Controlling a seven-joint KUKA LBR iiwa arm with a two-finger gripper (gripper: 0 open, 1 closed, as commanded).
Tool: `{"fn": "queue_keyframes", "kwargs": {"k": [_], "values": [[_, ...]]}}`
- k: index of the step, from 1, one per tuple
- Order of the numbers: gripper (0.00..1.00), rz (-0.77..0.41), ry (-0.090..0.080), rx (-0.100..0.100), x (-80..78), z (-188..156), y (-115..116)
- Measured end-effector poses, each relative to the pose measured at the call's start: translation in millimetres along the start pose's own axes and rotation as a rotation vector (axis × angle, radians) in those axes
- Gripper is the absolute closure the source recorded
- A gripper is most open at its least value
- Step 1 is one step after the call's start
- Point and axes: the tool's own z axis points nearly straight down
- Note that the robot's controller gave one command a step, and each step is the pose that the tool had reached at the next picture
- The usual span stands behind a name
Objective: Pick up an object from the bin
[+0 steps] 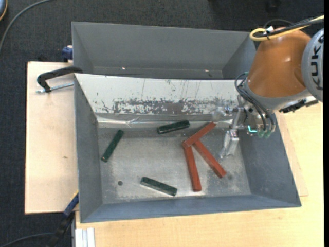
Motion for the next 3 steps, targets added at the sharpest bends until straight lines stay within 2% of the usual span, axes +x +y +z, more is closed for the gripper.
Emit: {"fn": "queue_keyframes", "kwargs": {"k": [1,2,3], "values": [[0.0,0.224,0.001,-0.001,37.8,121,-19],[0.0,0.372,-0.013,-0.001,43.2,87,-19],[0.0,0.638,-0.005,-0.002,55.6,88,-27]]}}
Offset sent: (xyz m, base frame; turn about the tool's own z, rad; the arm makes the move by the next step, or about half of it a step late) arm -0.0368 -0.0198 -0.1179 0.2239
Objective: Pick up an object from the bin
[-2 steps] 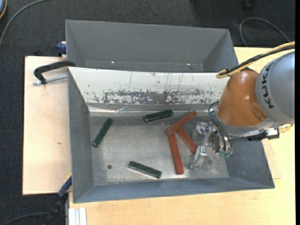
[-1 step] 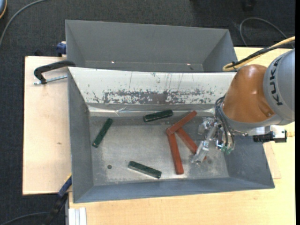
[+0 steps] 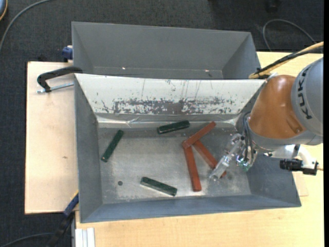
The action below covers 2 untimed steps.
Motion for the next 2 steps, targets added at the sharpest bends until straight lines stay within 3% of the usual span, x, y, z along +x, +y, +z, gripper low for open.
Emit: {"fn": "queue_keyframes", "kwargs": {"k": [1,2], "values": [[0.0,0.157,0.003,0.0,12.8,30.8,9.0],[0.0,0.156,0.0,0.0,12.7,30.5,9.5]]}}
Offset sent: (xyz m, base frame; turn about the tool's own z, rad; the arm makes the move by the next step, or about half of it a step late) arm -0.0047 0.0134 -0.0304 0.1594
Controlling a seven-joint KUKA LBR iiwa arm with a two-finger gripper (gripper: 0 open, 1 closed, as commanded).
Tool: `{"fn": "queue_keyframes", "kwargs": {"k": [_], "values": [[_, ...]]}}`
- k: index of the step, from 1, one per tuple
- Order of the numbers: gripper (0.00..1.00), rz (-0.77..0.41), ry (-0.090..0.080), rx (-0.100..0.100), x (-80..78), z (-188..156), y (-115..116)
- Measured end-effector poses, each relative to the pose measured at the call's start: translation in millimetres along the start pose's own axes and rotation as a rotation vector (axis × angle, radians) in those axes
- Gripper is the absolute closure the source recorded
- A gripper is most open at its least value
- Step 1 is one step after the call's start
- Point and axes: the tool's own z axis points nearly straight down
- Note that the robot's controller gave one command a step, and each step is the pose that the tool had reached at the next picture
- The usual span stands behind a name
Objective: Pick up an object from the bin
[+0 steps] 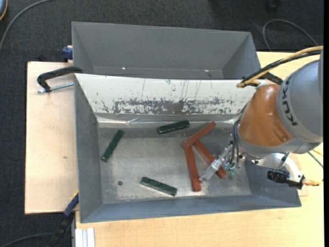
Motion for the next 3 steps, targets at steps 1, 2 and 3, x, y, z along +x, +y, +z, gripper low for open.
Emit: {"fn": "queue_keyframes", "kwargs": {"k": [1,2,3], "values": [[1.0,0.0,-0.001,0.0,0.0,0,0],[1.0,-0.002,-0.01,-0.007,-1.3,-101,2],[1.0,-0.005,-0.007,-0.005,-1.8,-122,4]]}}
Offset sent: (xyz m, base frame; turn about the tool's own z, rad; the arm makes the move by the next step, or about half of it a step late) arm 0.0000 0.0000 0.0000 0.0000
